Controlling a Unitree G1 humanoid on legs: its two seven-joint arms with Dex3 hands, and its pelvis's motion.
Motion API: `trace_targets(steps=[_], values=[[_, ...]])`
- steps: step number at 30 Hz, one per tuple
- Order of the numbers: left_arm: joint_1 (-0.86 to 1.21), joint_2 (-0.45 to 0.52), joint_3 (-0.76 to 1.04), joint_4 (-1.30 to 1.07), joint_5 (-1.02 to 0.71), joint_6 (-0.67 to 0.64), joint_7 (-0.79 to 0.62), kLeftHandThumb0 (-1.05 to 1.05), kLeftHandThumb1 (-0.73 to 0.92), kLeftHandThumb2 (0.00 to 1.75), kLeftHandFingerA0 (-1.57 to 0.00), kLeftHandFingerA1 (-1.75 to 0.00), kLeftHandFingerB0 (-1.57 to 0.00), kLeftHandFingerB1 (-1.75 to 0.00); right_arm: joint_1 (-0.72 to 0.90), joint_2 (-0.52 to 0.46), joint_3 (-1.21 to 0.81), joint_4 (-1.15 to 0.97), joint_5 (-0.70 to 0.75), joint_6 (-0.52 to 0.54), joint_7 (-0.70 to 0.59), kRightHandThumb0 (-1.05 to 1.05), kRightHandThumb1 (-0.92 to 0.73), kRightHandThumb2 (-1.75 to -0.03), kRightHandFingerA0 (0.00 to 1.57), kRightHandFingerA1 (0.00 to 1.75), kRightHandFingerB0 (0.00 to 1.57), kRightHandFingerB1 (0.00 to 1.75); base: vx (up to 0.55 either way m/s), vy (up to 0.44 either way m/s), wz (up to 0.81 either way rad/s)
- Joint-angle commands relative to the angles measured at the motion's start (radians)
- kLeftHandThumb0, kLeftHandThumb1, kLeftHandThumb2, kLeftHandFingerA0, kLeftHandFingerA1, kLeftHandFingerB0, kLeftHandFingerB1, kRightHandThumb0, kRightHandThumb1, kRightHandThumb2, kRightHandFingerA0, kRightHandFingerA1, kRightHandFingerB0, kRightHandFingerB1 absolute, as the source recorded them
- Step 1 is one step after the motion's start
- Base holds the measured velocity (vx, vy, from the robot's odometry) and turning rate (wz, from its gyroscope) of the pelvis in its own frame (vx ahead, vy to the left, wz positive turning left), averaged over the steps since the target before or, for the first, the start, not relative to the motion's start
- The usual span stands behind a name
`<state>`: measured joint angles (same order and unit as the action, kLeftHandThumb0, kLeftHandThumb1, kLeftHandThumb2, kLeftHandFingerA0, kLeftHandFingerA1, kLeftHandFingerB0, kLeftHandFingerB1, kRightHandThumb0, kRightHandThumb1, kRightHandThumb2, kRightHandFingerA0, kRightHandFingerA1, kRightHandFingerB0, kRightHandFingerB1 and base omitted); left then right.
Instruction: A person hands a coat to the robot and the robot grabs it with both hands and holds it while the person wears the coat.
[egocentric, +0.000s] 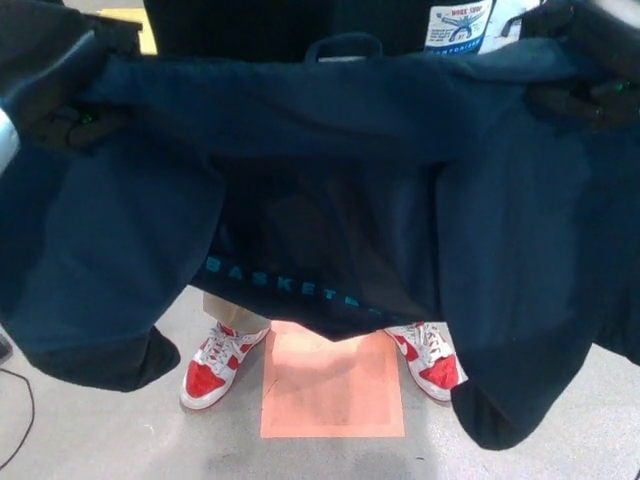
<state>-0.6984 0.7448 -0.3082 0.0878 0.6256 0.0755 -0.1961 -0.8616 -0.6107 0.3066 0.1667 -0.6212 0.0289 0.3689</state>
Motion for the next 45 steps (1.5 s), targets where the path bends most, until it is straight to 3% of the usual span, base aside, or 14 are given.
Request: trace_targets(steps=[1, 5, 6, 7, 12, 21, 24, 33, 34, 35, 39, 40, 42, 45], values=[[-0.163, -0.036, 0.017, 0.276, 0.243, -0.106, 0.677, -0.32, 0.76, 0.62, -0.98, -1.66, -0.66, -1.31, -0.190, 0.041, -0.243, 0.235, -0.008, -0.009, -0.593, -0.40, -0.89, -0.70, 0.95, 1.46, 0.78, 1.29, 0.00, 0.000, 0.00], [-0.255, -0.036, 0.014, 0.325, 0.252, -0.092, 0.696, -0.36, 0.82, 0.64, -0.92, -1.74, -0.61, -1.56, -0.274, 0.031, -0.246, 0.299, -0.009, -0.022, -0.631, -0.40, -0.83, -0.70, 0.96, 1.54, 0.79, 1.31, 0.00, 0.000, 0.00], [-0.281, -0.036, 0.027, 0.342, 0.229, -0.115, 0.688, -0.40, 0.77, 0.63, -0.89, -1.74, -0.62, -1.57, -0.304, 0.029, -0.243, 0.313, -0.012, -0.008, -0.624, -0.37, -0.66, -1.06, 1.15, 1.24, 0.90, 1.06, 0.00, 0.000, 0.00], [-0.299, -0.032, 0.028, 0.350, 0.224, -0.116, 0.673, -0.41, 0.76, 0.67, -0.88, -1.74, -0.67, -1.54, -0.323, 0.026, -0.240, 0.321, -0.014, -0.004, -0.616, -0.41, -0.85, -0.71, 0.98, 1.52, 0.83, 1.37, 0.00, 0.000, 0.00], [-0.425, -0.018, 0.019, 0.434, 0.224, -0.124, 0.666, -0.39, 0.78, 0.63, -0.92, -1.75, -0.65, -1.63, -0.438, -0.010, -0.221, 0.400, -0.016, -0.049, -0.600, -0.42, -0.82, -0.71, 0.87, 1.71, 0.75, 1.52, 0.00, 0.000, 0.00], [-0.556, -0.016, -0.010, 0.518, 0.249, -0.124, 0.701, -0.43, 0.83, 0.72, -0.96, -1.71, -0.78, -1.52, -0.569, -0.042, -0.217, 0.502, 0.005, -0.109, -0.578, -0.42, -0.83, -0.65, 0.89, 1.75, 0.67, 1.68, 0.00, 0.000, 0.00], [-0.605, -0.016, -0.008, 0.559, 0.244, -0.144, 0.750, -0.41, 0.84, 0.66, -0.98, -1.75, -0.67, -1.67, -0.624, -0.037, -0.203, 0.542, -0.004, -0.105, -0.580, -0.43, -0.83, -0.66, 0.90, 1.75, 0.71, 1.64, 0.00, 0.000, 0.00], [-0.823, 0.013, -0.048, 0.734, 0.271, -0.206, 0.846, -0.35, 0.77, 0.62, -0.97, -1.75, -0.58, -1.58, -0.811, -0.046, -0.157, 0.701, -0.028, -0.182, -0.647, -0.41, -0.83, -0.66, 0.94, 1.75, 0.75, 1.62, 0.00, 0.000, 0.00], [-0.861, 0.022, -0.062, 0.763, 0.281, -0.213, 0.849, -0.40, 0.66, 0.64, -1.03, -1.67, -0.84, -0.84, -0.847, -0.047, -0.150, 0.726, -0.031, -0.182, -0.642, -0.42, -0.84, -0.66, 0.92, 1.75, 0.72, 1.64, 0.00, 0.000, 0.00], [-0.890, 0.025, -0.071, 0.787, 0.284, -0.216, 0.849, -0.39, 0.56, 0.97, -1.29, -1.38, -0.84, -0.98, -0.875, -0.048, -0.144, 0.750, -0.032, -0.188, -0.646, -0.41, -0.84, -0.66, 0.92, 1.75, 0.70, 1.66, 0.00, 0.000, 0.00], [-0.997, 0.038, -0.109, 0.861, 0.301, -0.201, 0.774, -0.45, 0.60, 0.97, -1.24, -1.41, -0.80, -1.15, -0.972, -0.061, -0.116, 0.825, -0.048, -0.212, -0.645, -0.39, -0.85, -0.65, 0.91, 1.75, 0.66, 1.67, 0.00, 0.000, 0.00], [-1.028, 0.041, -0.119, 0.880, 0.305, -0.207, 0.765, -0.43, 0.67, 0.66, -0.93, -1.69, -0.83, -0.96, -0.998, -0.061, -0.111, 0.845, -0.048, -0.213, -0.646, -0.39, -0.85, -0.65, 0.91, 1.75, 0.66, 1.67, 0.00, 0.000, 0.00], [-1.086, 0.045, -0.142, 0.927, 0.315, -0.236, 0.785, -0.48, 0.52, 0.70, -1.07, -1.59, -0.84, -1.07, -1.048, -0.058, -0.104, 0.886, -0.046, -0.203, -0.644, -0.39, -0.84, -0.65, 0.91, 1.75, 0.67, 1.66, 0.00, 0.000, 0.00], [-1.189, 0.025, -0.169, 0.990, 0.329, -0.190, 0.761, -0.42, 0.79, 0.66, -0.97, -1.72, -0.71, -1.46, -1.140, -0.054, -0.087, 0.951, -0.054, -0.183, -0.636, -0.39, -0.84, -0.65, 0.91, 1.75, 0.68, 1.63, 0.00, 0.000, 0.00]])
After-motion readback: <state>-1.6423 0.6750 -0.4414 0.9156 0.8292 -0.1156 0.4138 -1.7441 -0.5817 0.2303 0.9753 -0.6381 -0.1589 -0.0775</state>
